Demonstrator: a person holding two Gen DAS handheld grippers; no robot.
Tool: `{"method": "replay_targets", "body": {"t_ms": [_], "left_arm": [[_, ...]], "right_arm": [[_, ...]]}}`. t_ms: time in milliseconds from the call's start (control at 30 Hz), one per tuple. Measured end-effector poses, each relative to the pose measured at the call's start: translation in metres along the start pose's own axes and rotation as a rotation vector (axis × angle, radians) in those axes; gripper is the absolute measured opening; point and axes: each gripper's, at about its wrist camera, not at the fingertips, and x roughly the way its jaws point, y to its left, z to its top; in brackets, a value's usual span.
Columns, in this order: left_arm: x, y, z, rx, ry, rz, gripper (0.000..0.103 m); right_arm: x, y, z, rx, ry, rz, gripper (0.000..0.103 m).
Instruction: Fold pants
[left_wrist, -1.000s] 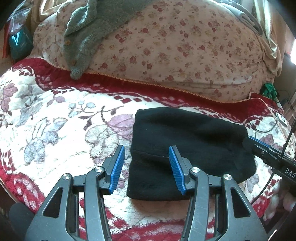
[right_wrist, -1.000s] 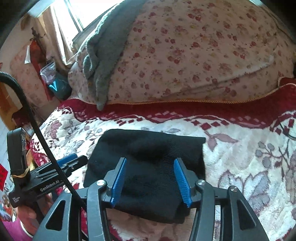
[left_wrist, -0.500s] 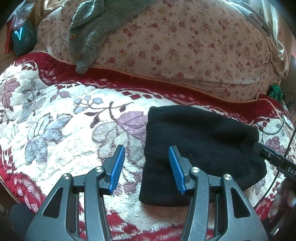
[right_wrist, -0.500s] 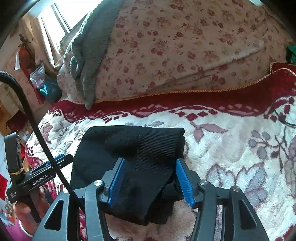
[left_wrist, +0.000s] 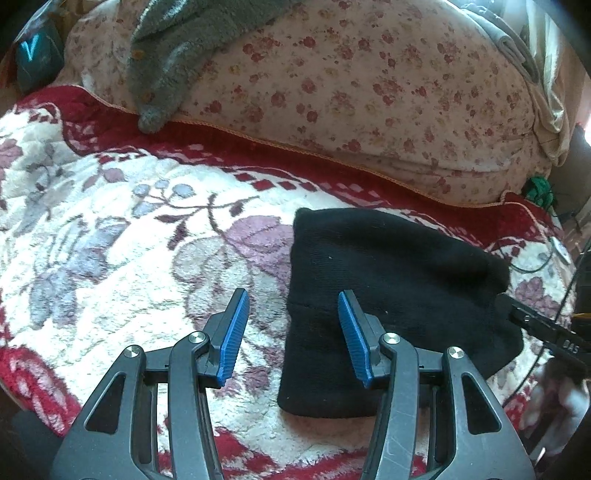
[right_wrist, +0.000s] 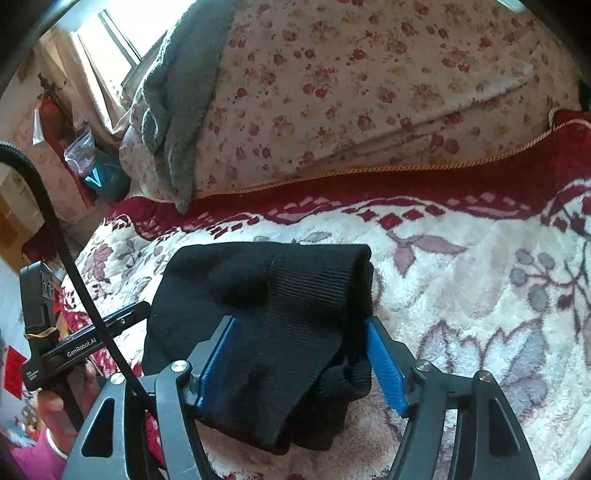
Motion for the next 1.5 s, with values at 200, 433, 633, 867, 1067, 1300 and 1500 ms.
{"method": "replay_targets", "body": {"t_ms": [200,433,633,867,1067,1300,1500], "left_arm": [[0.011,0.001,0.002,-0.013,0.028,-0.084,0.063],[0.029,-0.002,0.004,0.017,0.051,-0.104,0.066],[0.048,-0.001,0.007,-0.004,0.076,-0.149,0.078],[0.059,-0.007,0.007,0.002,0.063,-0.182,0.084],[0.048,-0.02,0.007,0.069,0.042,-0.201,0.045],[0.015,-0.002,0.016,0.002,0.009,-0.195,0.039],[-0.019,0.04,0.03,-0.05,-0.036,-0.153,0.039]], "right_arm": [[0.015,-0.016,-0.002,0.055,0.034,0.061,0.072],[0.031,-0.038,-0.008,0.164,0.073,0.179,0.074],[0.047,-0.041,-0.006,0.197,0.054,0.26,0.074],[0.055,-0.032,-0.003,0.152,0.042,0.26,0.059],[0.045,-0.025,-0.003,0.132,0.014,0.27,0.046],[0.028,0.01,0.013,0.064,-0.018,0.287,0.042],[0.039,0.055,0.024,0.015,-0.015,0.339,0.042]]}}
